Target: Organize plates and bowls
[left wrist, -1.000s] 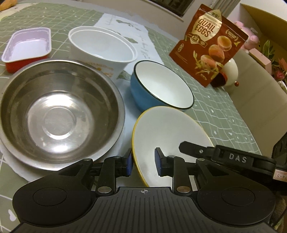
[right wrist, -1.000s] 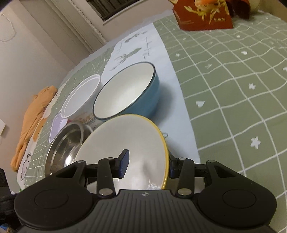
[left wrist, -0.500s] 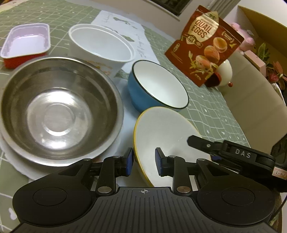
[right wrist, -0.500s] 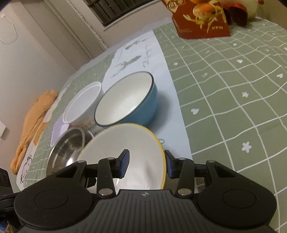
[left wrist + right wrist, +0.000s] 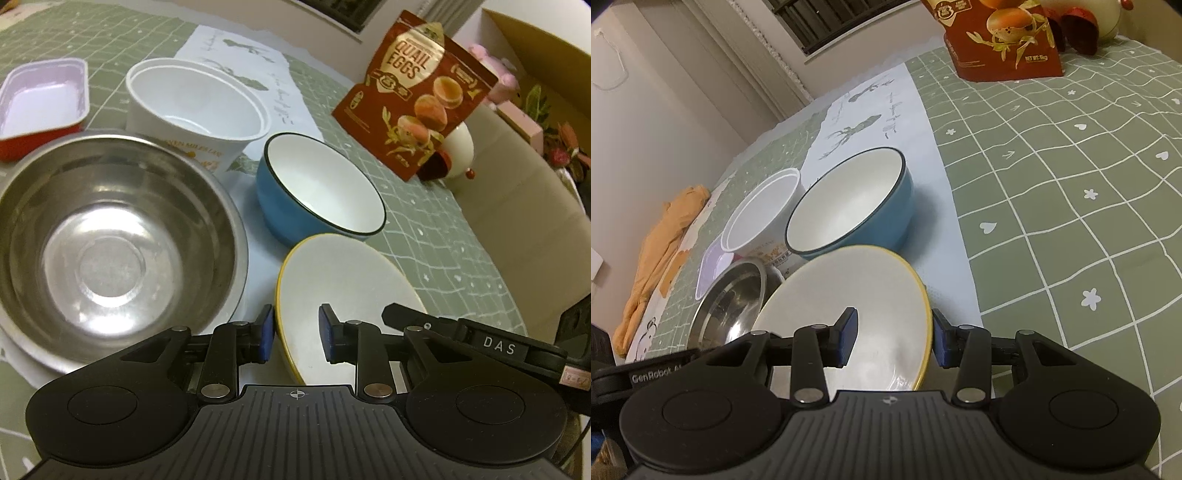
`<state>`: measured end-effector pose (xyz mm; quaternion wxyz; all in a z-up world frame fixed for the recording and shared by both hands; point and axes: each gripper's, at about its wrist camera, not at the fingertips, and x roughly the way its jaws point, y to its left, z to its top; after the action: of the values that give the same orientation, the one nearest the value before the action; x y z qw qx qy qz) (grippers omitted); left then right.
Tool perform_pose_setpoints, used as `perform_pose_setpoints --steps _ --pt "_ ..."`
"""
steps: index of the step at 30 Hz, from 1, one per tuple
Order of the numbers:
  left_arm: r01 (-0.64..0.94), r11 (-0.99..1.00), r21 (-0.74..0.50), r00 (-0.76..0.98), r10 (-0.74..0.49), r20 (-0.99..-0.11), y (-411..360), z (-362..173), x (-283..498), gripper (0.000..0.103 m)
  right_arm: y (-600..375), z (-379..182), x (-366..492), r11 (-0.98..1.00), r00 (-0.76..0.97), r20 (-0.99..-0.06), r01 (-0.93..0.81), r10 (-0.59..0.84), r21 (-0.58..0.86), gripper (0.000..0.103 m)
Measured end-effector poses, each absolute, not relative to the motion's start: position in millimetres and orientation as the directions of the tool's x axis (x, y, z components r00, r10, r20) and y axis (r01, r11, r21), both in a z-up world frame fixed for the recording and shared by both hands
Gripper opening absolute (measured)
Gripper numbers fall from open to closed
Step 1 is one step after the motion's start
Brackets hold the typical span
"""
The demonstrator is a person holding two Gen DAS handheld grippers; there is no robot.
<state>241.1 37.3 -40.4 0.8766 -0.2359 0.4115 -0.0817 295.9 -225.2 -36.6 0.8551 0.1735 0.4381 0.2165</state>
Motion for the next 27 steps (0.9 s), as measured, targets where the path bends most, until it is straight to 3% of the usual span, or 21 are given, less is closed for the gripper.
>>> perform_pose_setpoints --steps 6,12,16,25,27 --pt "0.06 0.928 -0.369 0.594 -0.33 -0.733 33 -23 240 0.028 -226 -37 295 0.841 0.519 -0.67 -0.225 0.531 0.491 0.043" --pt "0.124 0.945 -0.302 0.618 -0.312 -0.722 42 12 225 0.028 -229 -23 282 0.876 0.607 -0.639 -0.241 0.471 0.417 0.043" --pt "0.14 0.951 -0.277 0.632 -0.301 -0.714 47 28 224 0.028 -233 -13 279 0.896 0.662 -0.615 -0.223 0.429 0.384 0.051" --pt "0.166 0.911 -0.379 0.641 -0.391 -0.661 61 57 259 0.028 -227 28 306 0.931 0.749 -0.568 -0.185 0.34 0.314 0.052" --pt "0.134 0.921 -0.365 0.637 -0.363 -0.68 63 63 282 0.028 -226 43 330 0.925 0.732 -0.582 -0.18 0.353 0.334 0.062"
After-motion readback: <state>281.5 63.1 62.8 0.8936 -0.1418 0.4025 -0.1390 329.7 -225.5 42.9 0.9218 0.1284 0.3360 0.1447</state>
